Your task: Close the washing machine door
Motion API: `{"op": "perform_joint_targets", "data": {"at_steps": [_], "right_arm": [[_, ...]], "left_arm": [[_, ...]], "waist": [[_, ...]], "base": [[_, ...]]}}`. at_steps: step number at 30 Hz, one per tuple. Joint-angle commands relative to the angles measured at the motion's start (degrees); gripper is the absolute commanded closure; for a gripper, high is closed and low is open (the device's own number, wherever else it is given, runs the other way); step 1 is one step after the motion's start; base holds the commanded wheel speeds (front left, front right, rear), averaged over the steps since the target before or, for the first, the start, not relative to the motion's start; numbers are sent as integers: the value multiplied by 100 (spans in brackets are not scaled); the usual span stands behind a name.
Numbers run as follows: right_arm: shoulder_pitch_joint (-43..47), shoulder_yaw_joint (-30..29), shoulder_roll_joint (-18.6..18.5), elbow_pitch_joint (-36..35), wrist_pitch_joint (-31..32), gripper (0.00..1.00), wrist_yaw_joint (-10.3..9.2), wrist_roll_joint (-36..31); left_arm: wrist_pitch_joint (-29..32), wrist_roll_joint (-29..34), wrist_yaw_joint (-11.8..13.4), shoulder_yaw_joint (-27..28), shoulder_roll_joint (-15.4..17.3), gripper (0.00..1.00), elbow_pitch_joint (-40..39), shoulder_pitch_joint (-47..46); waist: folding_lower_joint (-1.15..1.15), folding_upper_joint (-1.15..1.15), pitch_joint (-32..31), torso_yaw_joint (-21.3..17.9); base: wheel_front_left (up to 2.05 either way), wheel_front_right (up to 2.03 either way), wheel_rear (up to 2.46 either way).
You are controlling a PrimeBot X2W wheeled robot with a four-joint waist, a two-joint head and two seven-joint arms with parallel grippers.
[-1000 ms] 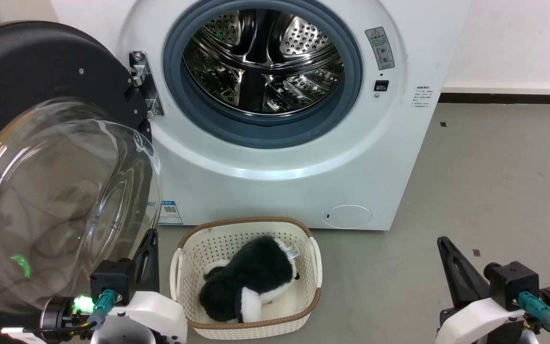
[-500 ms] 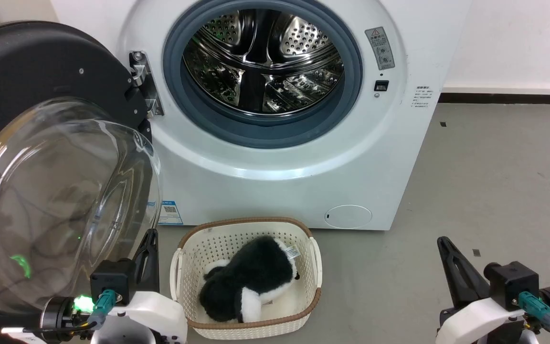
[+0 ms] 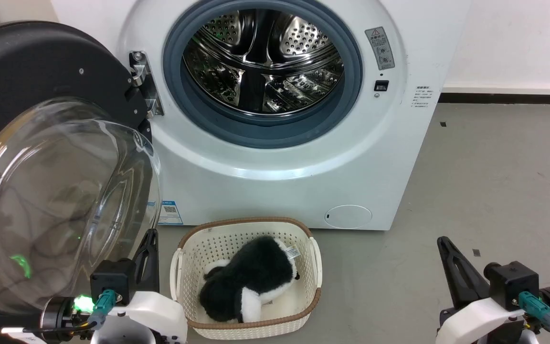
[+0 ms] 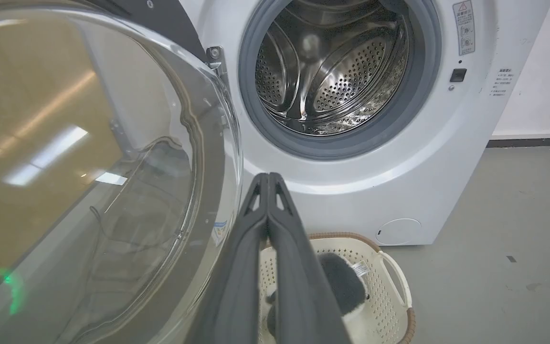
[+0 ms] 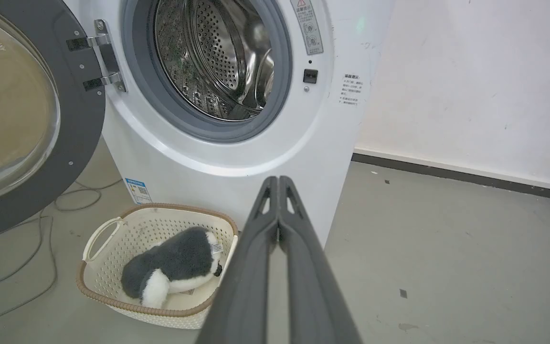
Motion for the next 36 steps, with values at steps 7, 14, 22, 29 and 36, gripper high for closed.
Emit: {"op": "perform_joint_targets", "data": {"at_steps": [7,14,22,29,36], "right_arm": [[1,-27,0,10,-37,0,-1,32],[1,-92,0,5,-120,0,-1,107],[1,-173,0,2,-216,0,0,209],[-4,-241,1,1,-300,0,0,302],[-11,-308,1,7,-384,0,0,388]], "left_arm": [[-37,-4,46,-22,0,0,8,-4],[-120,4,167,-94,2,0,11,-17],[-216,19,317,-181,19,0,11,-44],[-300,14,441,-256,48,100,0,-87],[-384,-97,481,-239,70,100,-169,-187]], "waist": [[0,0,4,0],[0,0,13,0],[0,0,25,18],[0,0,45,92],[0,0,67,215]], "base": [[0,0,0],[0,0,0],[0,0,0],[0,0,0],[0,0,0]]}}
